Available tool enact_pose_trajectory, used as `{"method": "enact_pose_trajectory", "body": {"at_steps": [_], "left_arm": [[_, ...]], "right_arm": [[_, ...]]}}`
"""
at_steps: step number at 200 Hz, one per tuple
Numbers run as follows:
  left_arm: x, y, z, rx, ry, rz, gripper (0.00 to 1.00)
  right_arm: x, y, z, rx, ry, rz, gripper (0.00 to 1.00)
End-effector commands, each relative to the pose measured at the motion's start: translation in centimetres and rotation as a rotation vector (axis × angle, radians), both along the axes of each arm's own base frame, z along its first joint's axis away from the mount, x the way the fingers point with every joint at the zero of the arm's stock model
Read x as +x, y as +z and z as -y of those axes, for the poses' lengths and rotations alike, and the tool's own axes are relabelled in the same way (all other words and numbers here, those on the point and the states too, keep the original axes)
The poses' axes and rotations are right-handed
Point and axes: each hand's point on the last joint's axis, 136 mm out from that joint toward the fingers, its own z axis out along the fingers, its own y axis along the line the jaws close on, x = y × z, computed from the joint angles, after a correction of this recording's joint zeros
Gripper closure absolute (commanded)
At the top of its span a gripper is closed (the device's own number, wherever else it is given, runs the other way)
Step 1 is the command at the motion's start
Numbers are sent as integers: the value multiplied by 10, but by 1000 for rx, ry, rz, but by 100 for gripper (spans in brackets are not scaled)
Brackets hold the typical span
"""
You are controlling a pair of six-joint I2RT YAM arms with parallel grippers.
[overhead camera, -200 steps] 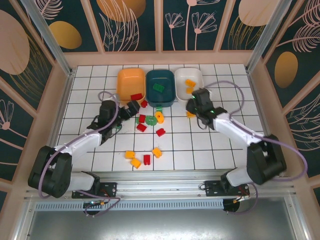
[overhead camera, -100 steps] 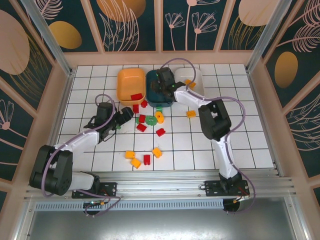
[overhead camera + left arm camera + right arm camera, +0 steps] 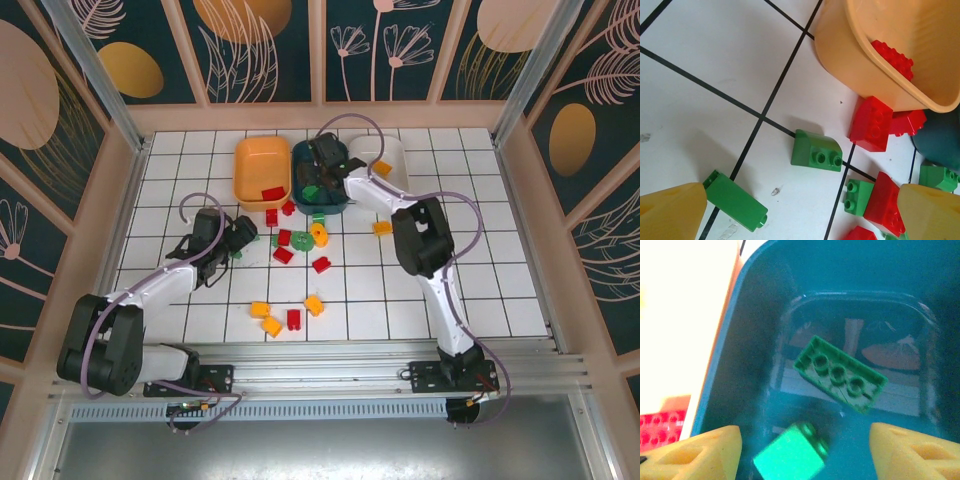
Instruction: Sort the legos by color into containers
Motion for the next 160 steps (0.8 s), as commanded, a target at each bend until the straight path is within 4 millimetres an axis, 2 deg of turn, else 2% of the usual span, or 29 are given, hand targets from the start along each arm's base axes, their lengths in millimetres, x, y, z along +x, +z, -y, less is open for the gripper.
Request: {"method": "enact_pose_trajectory", "body": {"at_steps": [1, 20, 37, 50, 78, 114, 160], "left_arm": [[-4, -5, -10, -7, 82, -21, 4], [-5, -12, -11, -28, 118, -51, 9], [-8, -22, -5, -103, 149, -97, 17], [-9, -27, 2, -168, 174, -128, 21], [-11, -34, 4, -236, 252, -193, 24], [-16, -51, 3, -249, 326, -292, 30], [-21, -79, -2, -208, 370, -379, 40]], "right_arm": [[-18, 76, 9, 59, -6, 140, 30], [-50, 80, 21, 91, -9, 153, 30], [-77, 73, 35, 109, -18, 144, 30], [-93, 68, 48, 111, -35, 139, 30], [-120, 62, 73, 100, -61, 129, 30], [-143, 63, 102, 100, -101, 145, 30], [-150, 61, 128, 114, -136, 145, 30]]}}
